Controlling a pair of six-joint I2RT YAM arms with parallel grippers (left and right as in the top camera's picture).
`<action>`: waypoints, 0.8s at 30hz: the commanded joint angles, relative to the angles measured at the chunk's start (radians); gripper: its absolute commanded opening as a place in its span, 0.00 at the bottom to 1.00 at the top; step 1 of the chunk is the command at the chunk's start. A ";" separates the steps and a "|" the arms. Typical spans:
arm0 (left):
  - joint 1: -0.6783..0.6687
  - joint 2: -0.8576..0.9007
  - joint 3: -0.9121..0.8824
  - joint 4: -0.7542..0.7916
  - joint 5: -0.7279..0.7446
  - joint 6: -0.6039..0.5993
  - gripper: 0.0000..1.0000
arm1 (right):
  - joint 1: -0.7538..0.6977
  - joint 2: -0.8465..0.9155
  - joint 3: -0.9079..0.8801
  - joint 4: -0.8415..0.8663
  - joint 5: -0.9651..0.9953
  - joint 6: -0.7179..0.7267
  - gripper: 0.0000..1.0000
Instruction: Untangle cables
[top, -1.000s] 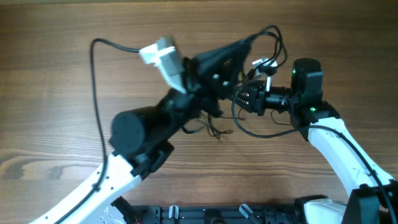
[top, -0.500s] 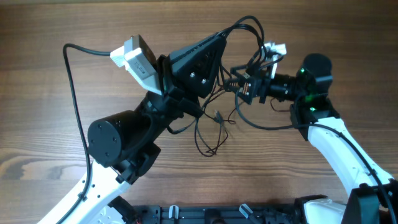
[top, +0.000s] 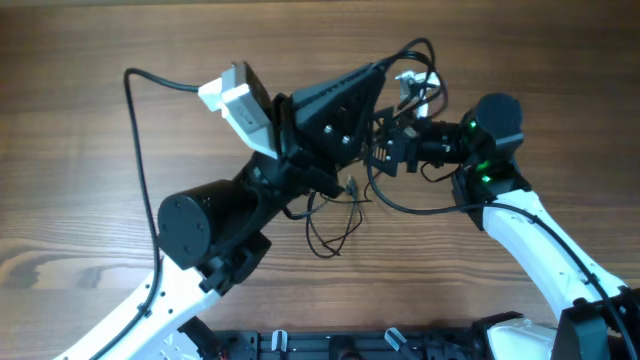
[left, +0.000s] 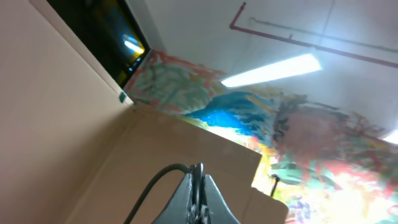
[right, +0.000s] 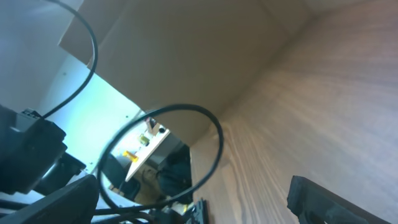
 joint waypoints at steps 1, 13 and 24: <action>-0.025 0.010 0.013 0.031 0.008 -0.013 0.04 | 0.022 0.010 0.003 -0.034 0.011 -0.031 1.00; -0.062 0.010 0.013 0.055 0.008 -0.013 0.04 | 0.055 0.010 0.003 -0.069 0.039 -0.061 1.00; -0.080 0.009 0.013 0.085 0.026 -0.013 0.04 | 0.054 0.010 0.003 -0.069 0.133 -0.060 1.00</action>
